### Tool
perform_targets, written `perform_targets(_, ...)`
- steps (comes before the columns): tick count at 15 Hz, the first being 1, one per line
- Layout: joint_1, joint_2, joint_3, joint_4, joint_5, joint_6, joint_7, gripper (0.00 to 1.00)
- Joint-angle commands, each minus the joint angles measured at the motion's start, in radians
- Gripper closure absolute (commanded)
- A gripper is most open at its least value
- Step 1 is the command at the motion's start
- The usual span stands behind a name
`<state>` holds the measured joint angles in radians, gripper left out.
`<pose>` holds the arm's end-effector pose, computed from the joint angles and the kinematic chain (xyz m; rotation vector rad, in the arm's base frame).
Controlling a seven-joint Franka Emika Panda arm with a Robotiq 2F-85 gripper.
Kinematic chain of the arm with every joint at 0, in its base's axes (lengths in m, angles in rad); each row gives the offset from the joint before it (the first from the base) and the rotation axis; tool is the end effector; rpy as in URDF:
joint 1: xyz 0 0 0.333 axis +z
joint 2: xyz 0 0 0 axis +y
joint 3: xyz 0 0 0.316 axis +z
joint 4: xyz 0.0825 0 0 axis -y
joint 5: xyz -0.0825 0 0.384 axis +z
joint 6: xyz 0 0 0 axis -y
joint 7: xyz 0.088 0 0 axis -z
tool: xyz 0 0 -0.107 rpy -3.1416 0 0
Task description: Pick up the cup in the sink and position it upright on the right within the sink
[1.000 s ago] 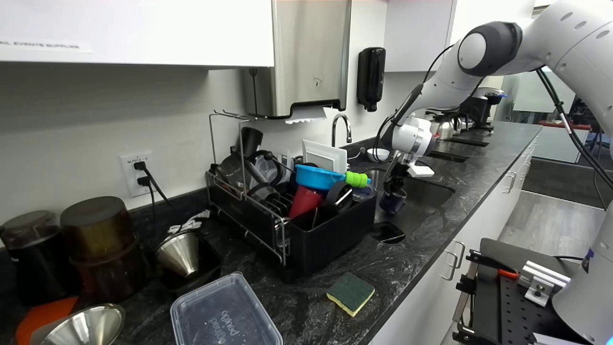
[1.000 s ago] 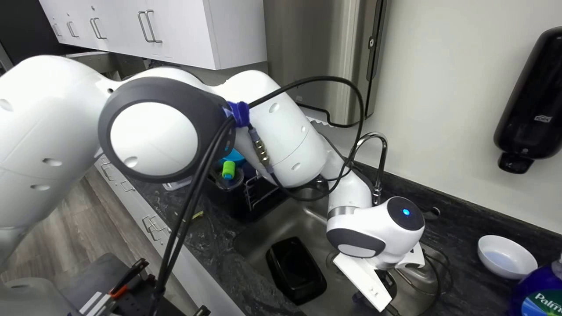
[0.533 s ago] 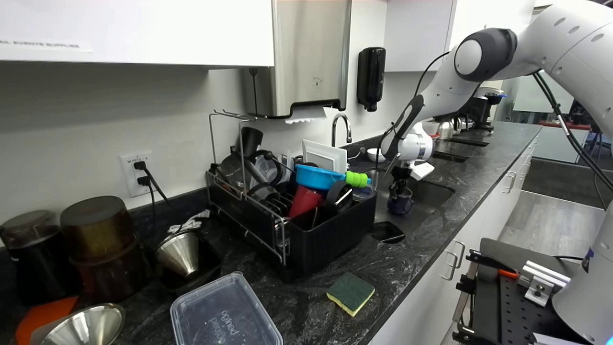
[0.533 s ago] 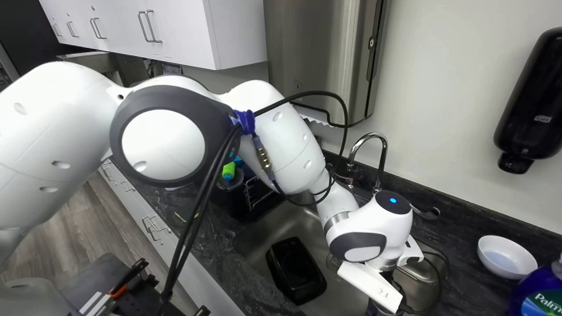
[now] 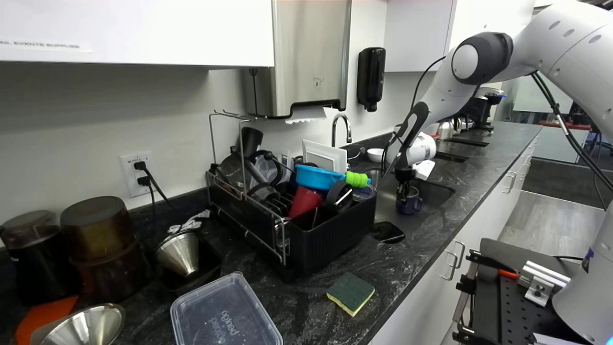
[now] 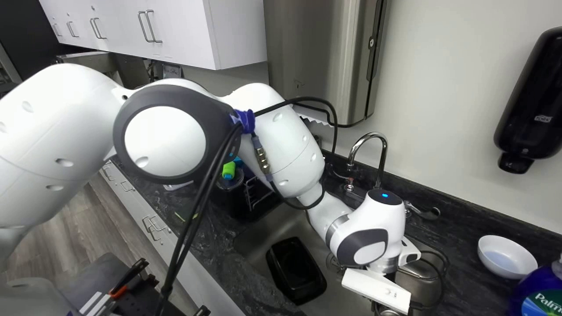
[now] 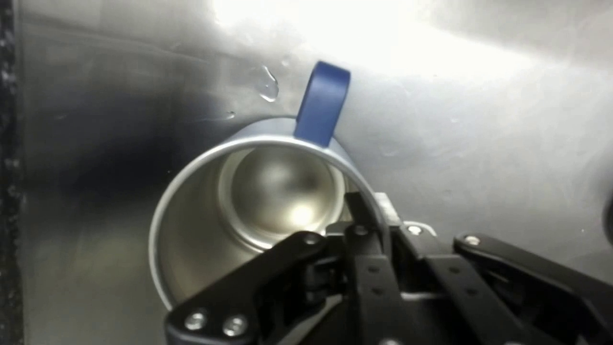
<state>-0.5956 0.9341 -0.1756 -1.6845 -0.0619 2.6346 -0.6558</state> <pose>0.4795 -0.4522 0.0648 2.9925 0.0158 -0.1386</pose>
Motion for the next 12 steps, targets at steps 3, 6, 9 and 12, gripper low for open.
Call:
perform_targets(3, -0.007, 0.010, 0.011, 0.034, -0.027, -0.123, 0.025, 0.98)
perform_targets(6, -0.013, 0.007, 0.022, 0.043, -0.015, -0.163, 0.027, 0.68)
perform_targets(9, -0.029, 0.003, 0.047, 0.044, 0.007, -0.198, 0.018, 0.53)
perform_targets(12, -0.039, 0.001, 0.061, 0.042, 0.019, -0.207, 0.013, 0.32)
